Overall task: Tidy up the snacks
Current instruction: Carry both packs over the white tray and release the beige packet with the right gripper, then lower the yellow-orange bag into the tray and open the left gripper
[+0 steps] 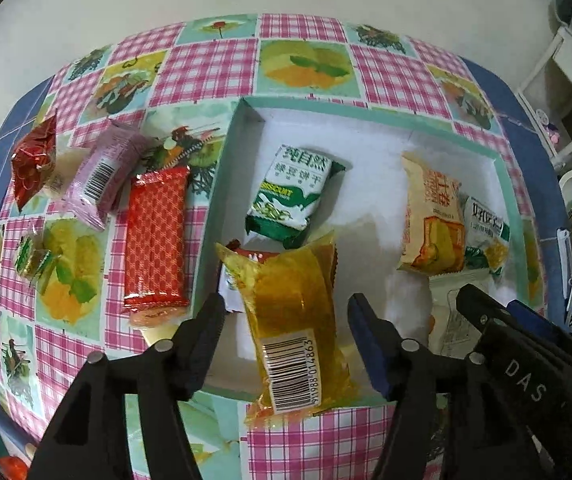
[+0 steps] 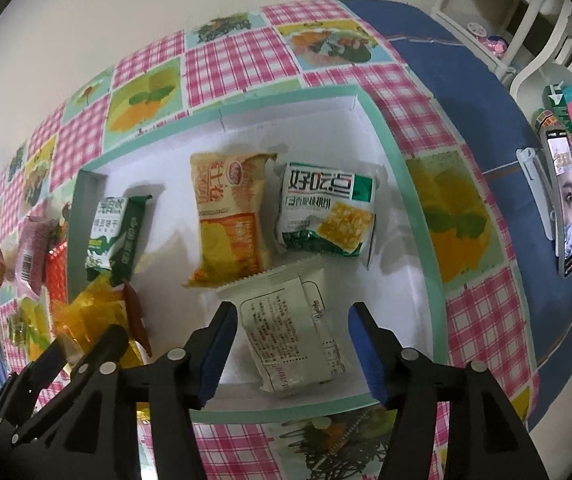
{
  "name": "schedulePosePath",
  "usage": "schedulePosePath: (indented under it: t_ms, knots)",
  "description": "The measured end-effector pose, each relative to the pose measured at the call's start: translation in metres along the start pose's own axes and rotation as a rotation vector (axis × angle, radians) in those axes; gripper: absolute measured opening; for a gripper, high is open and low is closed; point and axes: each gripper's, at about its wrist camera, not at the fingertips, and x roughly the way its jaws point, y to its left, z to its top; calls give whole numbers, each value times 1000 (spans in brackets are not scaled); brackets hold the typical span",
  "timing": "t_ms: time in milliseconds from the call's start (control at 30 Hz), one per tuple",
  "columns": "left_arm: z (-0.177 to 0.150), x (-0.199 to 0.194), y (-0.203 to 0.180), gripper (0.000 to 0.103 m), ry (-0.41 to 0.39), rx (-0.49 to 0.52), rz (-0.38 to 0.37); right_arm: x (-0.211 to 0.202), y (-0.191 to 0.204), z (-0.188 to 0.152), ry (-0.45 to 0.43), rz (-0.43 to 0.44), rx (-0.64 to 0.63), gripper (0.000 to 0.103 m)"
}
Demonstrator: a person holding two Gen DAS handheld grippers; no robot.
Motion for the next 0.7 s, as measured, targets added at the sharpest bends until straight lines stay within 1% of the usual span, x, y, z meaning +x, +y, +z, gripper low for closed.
schedulePosePath:
  t_ms: [133, 267, 300, 333, 400, 567, 700]
  knots:
    - [4, -8, 12, 69, -17, -44, -21, -13, 3, 1, -37, 14, 0, 63]
    - [8, -14, 32, 70, -35, -103, -8, -20, 10, 2, -60, 19, -13, 63]
    - [9, -15, 38, 71, -39, -120, -7, -19, 11, 3, -61, 19, -16, 63]
    - [9, -16, 44, 75, -41, -136, -4, -19, 14, 3, -60, 19, -20, 66]
    - [11, -16, 54, 79, -46, -162, 5, -18, 18, 3, -56, 20, -30, 67]
    - [12, -15, 72, 79, -39, -208, 16, -17, 27, 1, -50, 28, -50, 69]
    - [11, -15, 77, 79, -39, -214, 28, -17, 31, 0, -50, 33, -58, 70]
